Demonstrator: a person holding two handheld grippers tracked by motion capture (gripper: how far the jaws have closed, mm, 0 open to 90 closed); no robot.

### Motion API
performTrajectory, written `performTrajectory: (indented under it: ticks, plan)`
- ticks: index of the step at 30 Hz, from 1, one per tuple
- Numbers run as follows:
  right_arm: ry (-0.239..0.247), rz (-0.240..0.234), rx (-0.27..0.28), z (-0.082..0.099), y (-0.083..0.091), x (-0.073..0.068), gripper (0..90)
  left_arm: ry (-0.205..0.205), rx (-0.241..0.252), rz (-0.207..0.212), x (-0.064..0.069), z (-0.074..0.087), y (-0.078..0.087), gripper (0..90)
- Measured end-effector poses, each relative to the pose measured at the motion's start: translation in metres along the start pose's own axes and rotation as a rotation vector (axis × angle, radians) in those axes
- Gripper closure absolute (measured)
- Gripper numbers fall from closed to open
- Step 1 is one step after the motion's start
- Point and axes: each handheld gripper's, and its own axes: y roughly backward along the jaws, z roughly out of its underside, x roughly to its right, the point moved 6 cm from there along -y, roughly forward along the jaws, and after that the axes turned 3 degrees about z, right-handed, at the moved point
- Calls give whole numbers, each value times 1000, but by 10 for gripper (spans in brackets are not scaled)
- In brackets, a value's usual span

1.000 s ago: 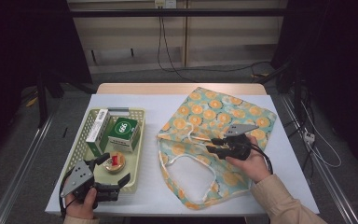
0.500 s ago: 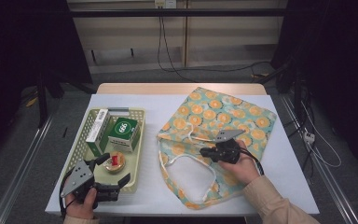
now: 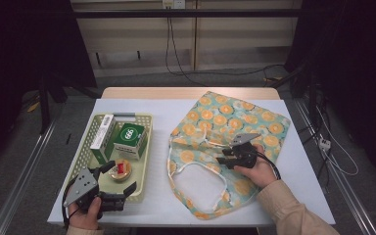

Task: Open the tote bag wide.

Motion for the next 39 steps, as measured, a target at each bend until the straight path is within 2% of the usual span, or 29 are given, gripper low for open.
performTrajectory:
  ticks: [4, 7, 12, 14, 16, 18, 25, 26, 29, 33, 36, 39]
  plan:
    - [-1, 18, -1, 1, 0, 0, 557, -8, -5, 2, 1, -1, -1, 22]
    - [0, 15, -9, 0, -1, 0, 568, -1, -4, 4, 1, -1, -2, 22]
    - [-1, 31, -14, -1, -2, 2, 673, -8, -3, 8, 2, -1, -3, 22]
    - [14, 25, -17, -3, -3, 2, 746, -8, -4, 7, 2, -1, -3, 22]
    - [6, 28, -16, -3, -4, 3, 825, -15, -7, 8, 2, -1, -3, 22]
    - [18, 43, -19, -4, -4, 4, 877, -16, -7, 8, 2, -1, -2, 22]
    - [0, 50, -21, -5, -4, 3, 900, -9, -2, 6, 1, -1, -2, 22]
    - [-11, 22, -21, -6, -2, -2, 900, -8, -1, 7, 1, -1, -2, 22]
    - [-8, 1, -16, -9, 0, -9, 900, -9, -1, 5, 1, -1, -1, 22]
    - [-25, -44, 35, -22, 12, -18, 900, -9, 0, 6, 2, -2, -2, 22]
    - [-44, -63, 77, -35, 23, -20, 900, -4, 3, 6, 2, -2, -2, 22]
    - [-57, -62, 106, -46, 31, -16, 900, -16, -7, 9, 2, -1, -2, 22]
